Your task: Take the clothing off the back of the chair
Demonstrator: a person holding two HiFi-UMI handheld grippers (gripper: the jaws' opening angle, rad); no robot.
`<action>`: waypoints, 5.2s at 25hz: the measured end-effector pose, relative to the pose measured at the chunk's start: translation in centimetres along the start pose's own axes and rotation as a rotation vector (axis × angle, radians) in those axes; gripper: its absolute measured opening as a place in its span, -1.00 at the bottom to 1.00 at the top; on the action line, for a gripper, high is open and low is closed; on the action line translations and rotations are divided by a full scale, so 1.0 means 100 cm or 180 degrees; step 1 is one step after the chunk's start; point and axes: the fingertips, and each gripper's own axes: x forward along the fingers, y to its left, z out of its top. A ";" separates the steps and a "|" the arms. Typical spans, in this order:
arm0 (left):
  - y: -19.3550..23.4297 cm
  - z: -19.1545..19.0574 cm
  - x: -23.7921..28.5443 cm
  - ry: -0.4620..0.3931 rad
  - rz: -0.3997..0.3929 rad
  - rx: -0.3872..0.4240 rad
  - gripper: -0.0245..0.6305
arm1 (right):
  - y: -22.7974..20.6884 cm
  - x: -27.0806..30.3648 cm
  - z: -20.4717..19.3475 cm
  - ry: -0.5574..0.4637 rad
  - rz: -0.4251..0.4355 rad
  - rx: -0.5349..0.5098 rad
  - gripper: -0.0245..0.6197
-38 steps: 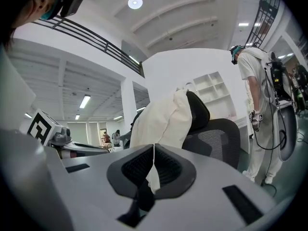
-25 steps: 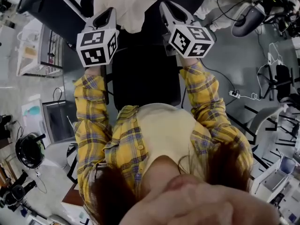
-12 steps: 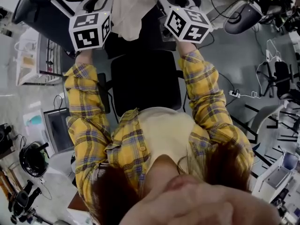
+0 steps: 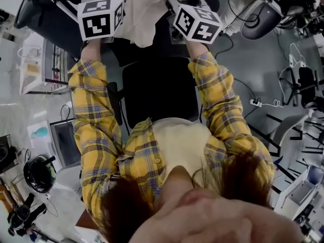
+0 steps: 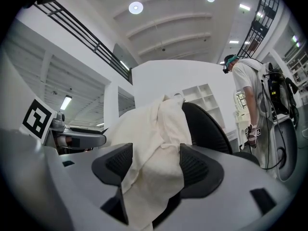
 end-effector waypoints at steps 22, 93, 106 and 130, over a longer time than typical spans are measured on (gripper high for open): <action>-0.002 -0.019 0.028 0.0174 0.0022 -0.0189 -0.72 | 0.014 0.023 -0.019 0.0290 0.0205 -0.0075 -0.75; -0.092 0.030 -0.238 -0.1147 -0.0239 -0.0734 -0.86 | 0.175 -0.206 0.058 -0.0719 0.1497 -0.0104 -0.83; -0.091 0.018 -0.234 -0.1064 -0.0186 -0.0736 -0.86 | 0.163 -0.201 0.045 -0.0608 0.1368 -0.0061 -0.83; -0.091 -0.004 -0.218 -0.0856 -0.0130 -0.0753 -0.86 | 0.141 -0.189 0.023 -0.0434 0.1241 0.0005 -0.83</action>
